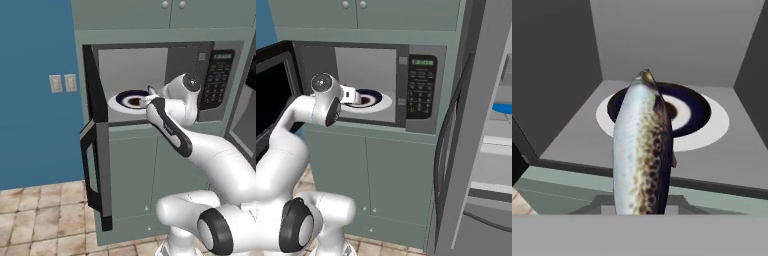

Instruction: Transport the fish from the fridge to the microwave and turn on the microwave.

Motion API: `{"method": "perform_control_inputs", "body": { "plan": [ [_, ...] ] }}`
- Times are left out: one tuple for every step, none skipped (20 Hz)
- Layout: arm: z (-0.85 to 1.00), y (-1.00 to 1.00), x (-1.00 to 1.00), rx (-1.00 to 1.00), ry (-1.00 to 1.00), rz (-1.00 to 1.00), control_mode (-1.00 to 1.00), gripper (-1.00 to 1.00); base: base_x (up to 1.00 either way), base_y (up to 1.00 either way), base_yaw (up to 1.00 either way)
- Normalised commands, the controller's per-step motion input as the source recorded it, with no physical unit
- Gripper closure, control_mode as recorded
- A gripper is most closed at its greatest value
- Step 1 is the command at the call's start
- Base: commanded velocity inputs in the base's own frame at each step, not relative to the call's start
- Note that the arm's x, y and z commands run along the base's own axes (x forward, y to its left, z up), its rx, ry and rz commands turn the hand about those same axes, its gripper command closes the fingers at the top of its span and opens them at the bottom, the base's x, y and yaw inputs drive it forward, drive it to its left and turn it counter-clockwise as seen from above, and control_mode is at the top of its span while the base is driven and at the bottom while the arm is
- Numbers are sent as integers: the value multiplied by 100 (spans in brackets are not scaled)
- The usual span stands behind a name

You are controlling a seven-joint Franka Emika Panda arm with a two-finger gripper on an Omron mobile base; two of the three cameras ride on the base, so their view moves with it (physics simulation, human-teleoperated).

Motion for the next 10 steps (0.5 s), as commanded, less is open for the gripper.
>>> {"method": "perform_control_inputs", "body": {
  "plan": [
    [0,0,50,0,1,0,-100,100,0,0,0],
    [0,0,50,-1,2,0,-100,100,0,0,0],
    [0,0,51,-2,3,0,-100,100,0,0,0],
    [0,2,50,-3,4,0,-100,100,0,0,0],
    [0,1,50,-4,6,0,-100,100,0,0,0],
    [0,2,50,-5,7,0,-100,100,0,0,0],
    [-2,5,47,-7,9,0,-100,100,0,0,0],
    [-6,6,47,-8,9,0,-100,100,0,0,0],
    [-10,6,47,-8,12,0,-100,100,0,0,0],
    [-12,8,46,-7,13,0,-100,100,0,0,0]
  ]
}}
